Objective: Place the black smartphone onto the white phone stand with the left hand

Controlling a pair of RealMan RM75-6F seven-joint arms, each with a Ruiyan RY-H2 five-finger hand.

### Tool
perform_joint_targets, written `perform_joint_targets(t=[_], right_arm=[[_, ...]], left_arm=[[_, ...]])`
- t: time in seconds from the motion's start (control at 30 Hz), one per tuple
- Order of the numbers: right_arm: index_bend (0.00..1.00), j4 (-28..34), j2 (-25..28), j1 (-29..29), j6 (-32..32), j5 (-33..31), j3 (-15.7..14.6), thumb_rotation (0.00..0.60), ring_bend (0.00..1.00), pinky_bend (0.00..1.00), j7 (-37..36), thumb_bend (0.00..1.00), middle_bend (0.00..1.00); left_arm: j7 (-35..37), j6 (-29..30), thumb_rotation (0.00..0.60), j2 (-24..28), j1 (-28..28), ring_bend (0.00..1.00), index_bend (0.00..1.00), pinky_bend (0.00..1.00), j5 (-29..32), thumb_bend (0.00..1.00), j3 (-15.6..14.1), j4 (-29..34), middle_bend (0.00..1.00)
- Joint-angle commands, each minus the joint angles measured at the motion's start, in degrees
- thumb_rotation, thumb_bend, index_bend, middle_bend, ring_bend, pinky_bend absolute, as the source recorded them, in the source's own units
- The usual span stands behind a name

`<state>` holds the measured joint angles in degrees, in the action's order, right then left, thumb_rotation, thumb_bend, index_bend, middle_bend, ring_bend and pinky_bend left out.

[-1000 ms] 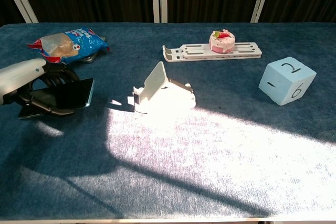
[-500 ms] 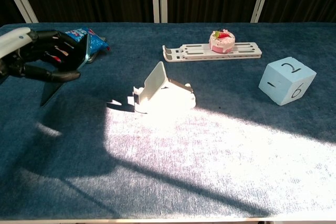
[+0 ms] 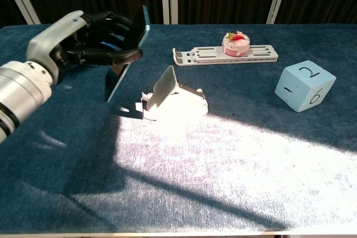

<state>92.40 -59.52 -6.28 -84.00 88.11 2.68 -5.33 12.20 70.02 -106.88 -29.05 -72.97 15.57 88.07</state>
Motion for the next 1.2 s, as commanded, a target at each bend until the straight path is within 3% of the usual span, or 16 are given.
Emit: perform_joint_targets(t=[0.03,0.3,1.2], right_arm=[[0.0,-0.2,-0.1,0.0,0.2,-0.2,0.0,0.6,0.0,0.04,-0.1,0.11,0.0],[0.0,-0.8,-0.3,-0.2,1.0,-0.6,0.1,0.6,0.0,0.04,-0.8,0.11,0.0],[0.0,-1.6,-0.6,-0.3,1.8,-1.1,0.3,0.6,0.0,0.04,-1.5,0.11,0.0]], left_arm=[[-1.9,0.7,0.6,-4.1,-1.7,0.46,0.57,0.43,0.5,0.2,1.0,-2.5,0.6],[-2.7,2.4,0.6,-10.7,-3.1,0.46,0.57,0.43,2.1,0.2,3.2,-7.3,0.6],[2.5,1.1,0.6,-16.7,-3.3,0.44,0.57,0.42,2.1,0.19,3.7,-15.3,0.58]])
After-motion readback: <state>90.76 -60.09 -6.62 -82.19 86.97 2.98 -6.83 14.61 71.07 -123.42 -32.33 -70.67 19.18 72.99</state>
